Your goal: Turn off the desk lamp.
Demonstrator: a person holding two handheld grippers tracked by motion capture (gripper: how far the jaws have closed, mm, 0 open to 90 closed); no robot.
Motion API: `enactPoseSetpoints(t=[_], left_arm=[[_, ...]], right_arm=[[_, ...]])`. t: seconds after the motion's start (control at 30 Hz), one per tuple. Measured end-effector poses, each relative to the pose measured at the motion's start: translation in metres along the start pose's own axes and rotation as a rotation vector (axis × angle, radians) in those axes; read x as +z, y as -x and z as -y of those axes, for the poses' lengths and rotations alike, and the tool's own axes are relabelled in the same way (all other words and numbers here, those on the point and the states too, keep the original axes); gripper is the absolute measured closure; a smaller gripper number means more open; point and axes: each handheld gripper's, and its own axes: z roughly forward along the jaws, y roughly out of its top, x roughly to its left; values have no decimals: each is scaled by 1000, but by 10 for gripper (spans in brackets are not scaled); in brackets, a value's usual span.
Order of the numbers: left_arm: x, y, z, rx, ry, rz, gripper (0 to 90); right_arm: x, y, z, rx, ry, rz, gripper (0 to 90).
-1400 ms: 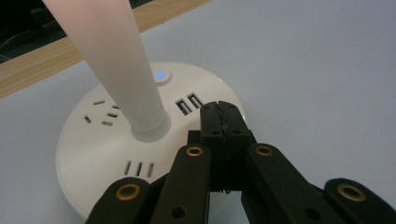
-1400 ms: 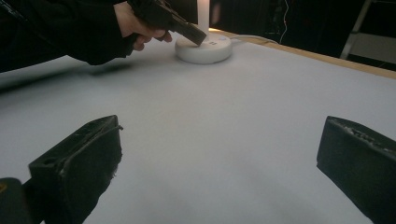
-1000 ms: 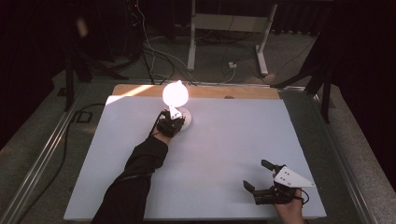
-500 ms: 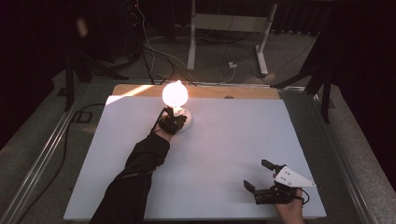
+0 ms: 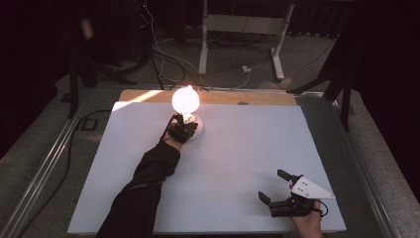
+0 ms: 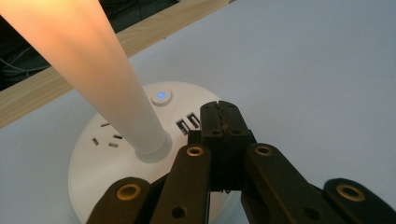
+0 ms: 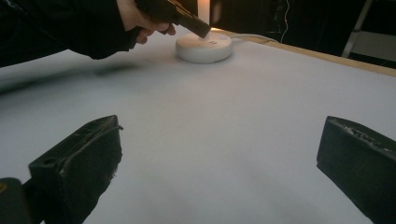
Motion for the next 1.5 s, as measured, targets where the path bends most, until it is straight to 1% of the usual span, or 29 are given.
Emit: enactPoseSetpoints(t=[0.07, 0.13, 0.23, 0.47, 0.77, 0.8, 0.87, 0.93, 0.97, 1.1, 1.2, 1.37, 1.5], left_arm=[[1, 1, 2, -1, -3, -2, 900], [2, 2, 4, 12, -6, -10, 900], [4, 2, 6, 12, -8, -14, 900], [6, 3, 9, 26, -18, -24, 900], [6, 2, 13, 15, 2, -25, 900], [6, 2, 13, 12, 1, -29, 900], [6, 3, 12, 26, -5, -34, 900], [6, 3, 10, 17, -13, -31, 900], [6, 2, 9, 27, -20, -30, 900], [3, 2, 6, 12, -6, -15, 900], [1, 2, 2, 19, -5, -11, 900], [-3, 1, -2, 11, 7, -16, 900], [-4, 0, -2, 6, 6, -19, 900]], right_arm=[[0, 0, 0, 0, 0, 0, 0], [0, 0, 0, 1, 0, -1, 0], [0, 0, 0, 0, 0, -1, 0], [0, 0, 0, 1, -1, -1, 0], [0, 0, 0, -1, -1, -2, 0], [0, 0, 0, -1, -1, -2, 0], [0, 0, 0, 0, -1, -2, 0], [0, 0, 0, 1, -2, -1, 0], [0, 0, 0, 3, -2, -1, 0], [0, 1, 0, 4, -2, -1, 0], [0, 1, 0, 5, -3, -2, 0], [-1, 1, 0, 9, 0, 0, 0], [-1, 1, 0, 8, 0, -1, 0]])
